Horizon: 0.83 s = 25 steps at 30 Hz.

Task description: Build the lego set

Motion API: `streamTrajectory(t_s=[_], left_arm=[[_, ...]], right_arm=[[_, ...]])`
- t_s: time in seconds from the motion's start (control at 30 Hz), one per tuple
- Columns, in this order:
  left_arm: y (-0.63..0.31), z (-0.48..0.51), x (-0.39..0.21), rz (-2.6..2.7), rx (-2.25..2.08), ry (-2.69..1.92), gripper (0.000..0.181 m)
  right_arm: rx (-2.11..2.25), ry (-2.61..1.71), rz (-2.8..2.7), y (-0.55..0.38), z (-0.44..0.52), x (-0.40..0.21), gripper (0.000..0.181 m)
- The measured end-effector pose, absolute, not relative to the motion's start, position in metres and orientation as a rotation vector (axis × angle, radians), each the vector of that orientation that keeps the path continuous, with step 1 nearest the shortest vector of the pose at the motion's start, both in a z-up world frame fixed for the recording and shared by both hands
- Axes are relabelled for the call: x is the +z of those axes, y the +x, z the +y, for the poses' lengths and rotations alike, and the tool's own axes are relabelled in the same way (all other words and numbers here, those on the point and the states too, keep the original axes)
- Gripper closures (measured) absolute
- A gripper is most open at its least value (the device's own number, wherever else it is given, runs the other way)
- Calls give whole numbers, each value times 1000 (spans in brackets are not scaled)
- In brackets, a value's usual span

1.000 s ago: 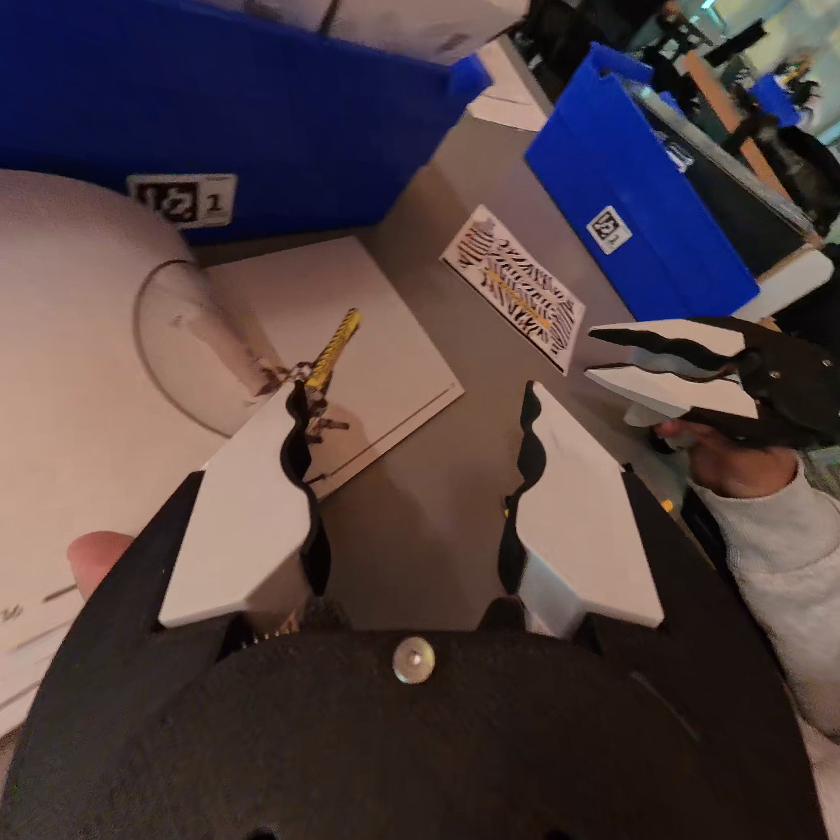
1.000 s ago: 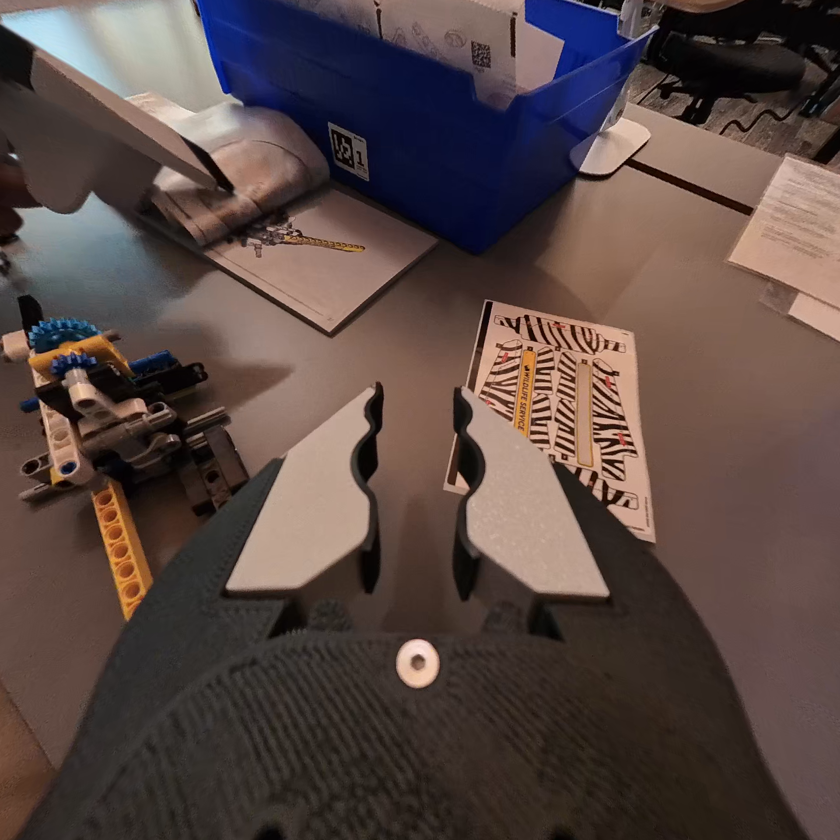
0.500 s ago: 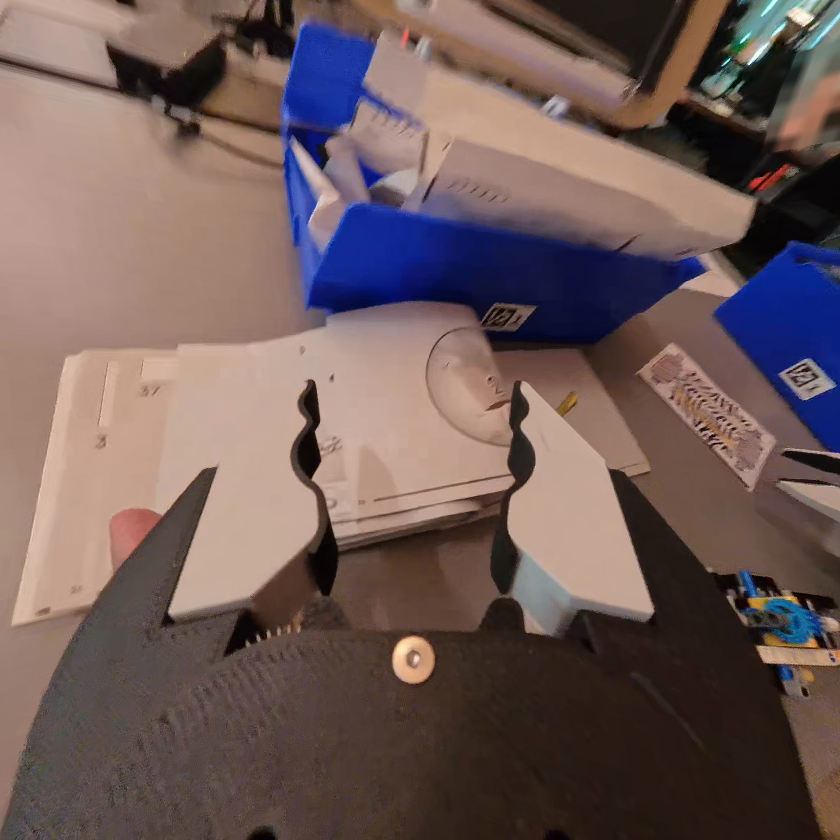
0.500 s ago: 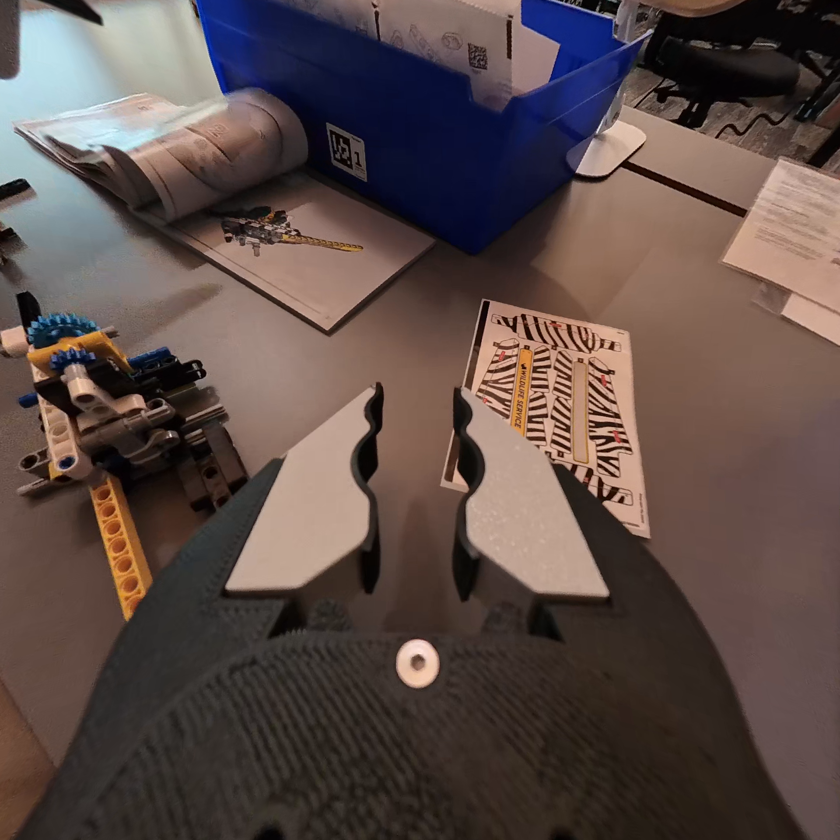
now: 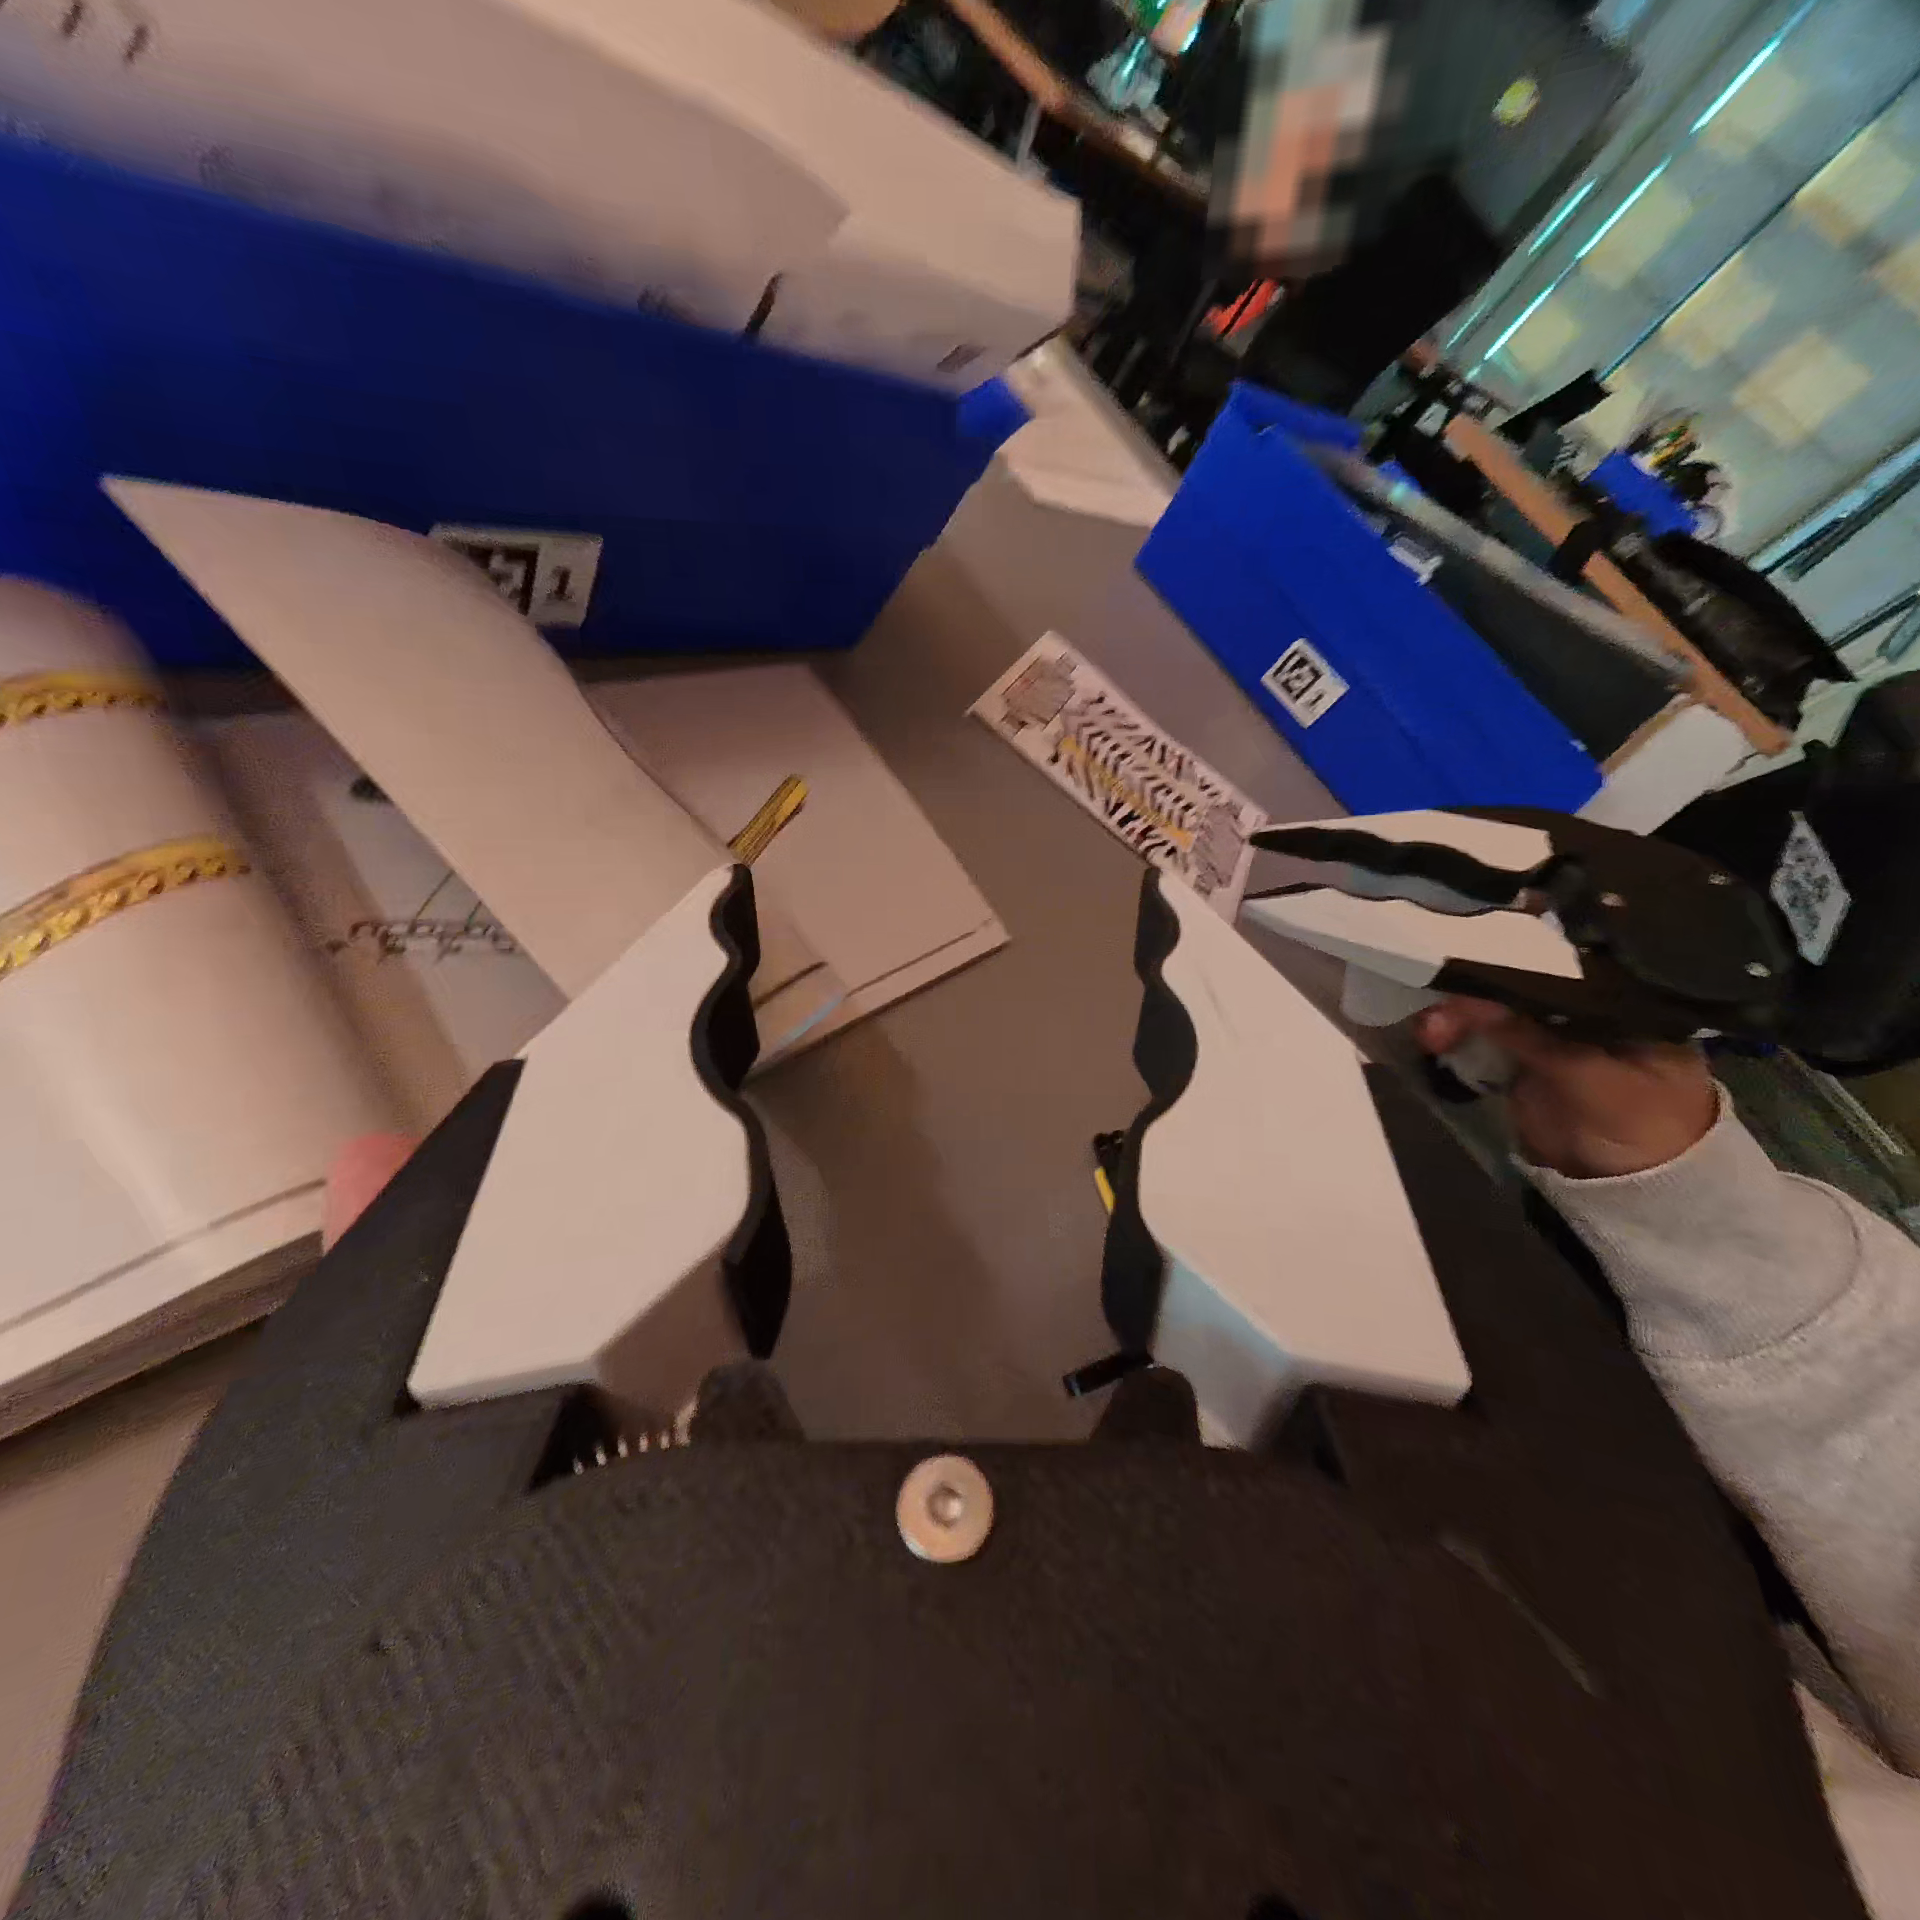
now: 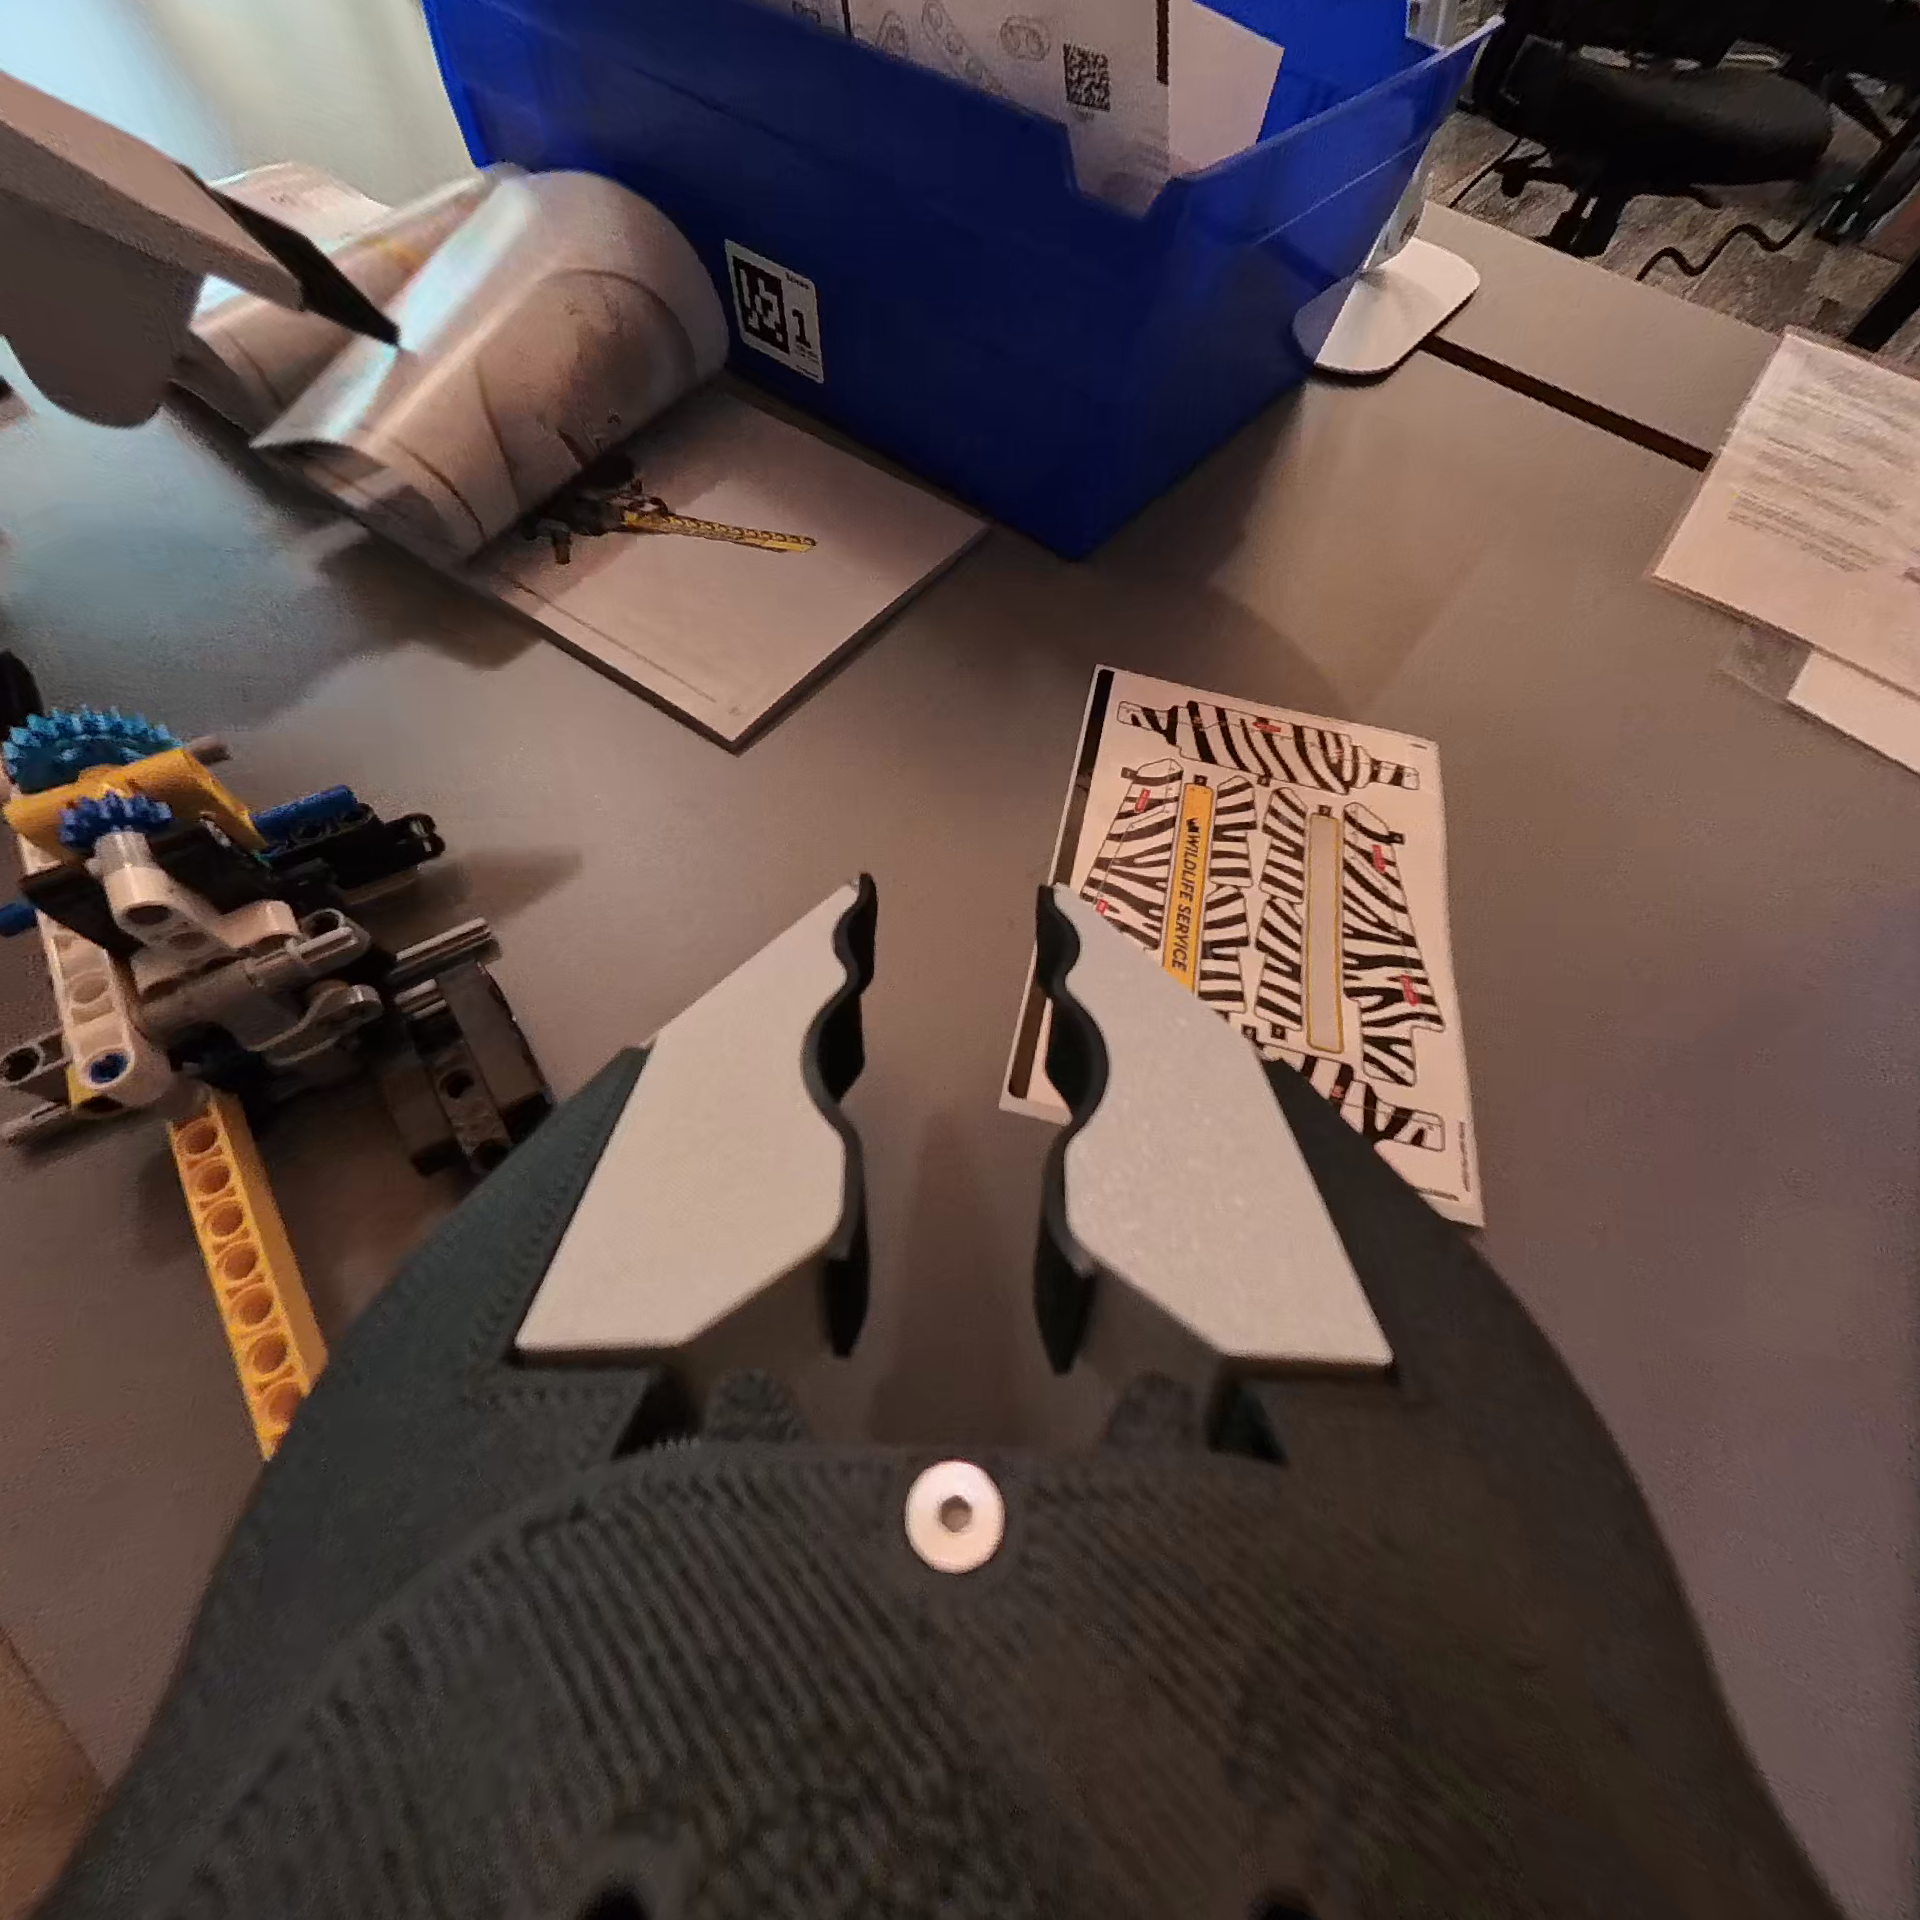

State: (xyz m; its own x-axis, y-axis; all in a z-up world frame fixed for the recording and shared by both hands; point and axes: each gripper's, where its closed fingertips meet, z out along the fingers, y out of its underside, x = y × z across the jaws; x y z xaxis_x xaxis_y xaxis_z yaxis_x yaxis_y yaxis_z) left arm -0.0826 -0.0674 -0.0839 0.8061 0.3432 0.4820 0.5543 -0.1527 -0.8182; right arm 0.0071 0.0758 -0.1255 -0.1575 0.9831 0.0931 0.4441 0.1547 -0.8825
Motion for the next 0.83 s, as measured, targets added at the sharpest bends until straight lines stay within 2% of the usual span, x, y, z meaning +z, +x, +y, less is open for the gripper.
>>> streamTrajectory(t_s=[0.03,0.33,0.57,0.83], left_arm=[[-82,-68,-78,-671,-191,-1742,108],[-161,-152,-19,-764,96,-1366,118],[-241,-244,-49,-989,375,-1422,120],[-281,-314,-79,-1115,532,-1456,130]], right_arm=[[945,-1375,-1713,7,76,-125,152],[955,-1357,-1706,8,74,-123,152],[958,-1358,-1701,9,75,-122,152],[946,-1369,-1705,8,76,-124,151]])
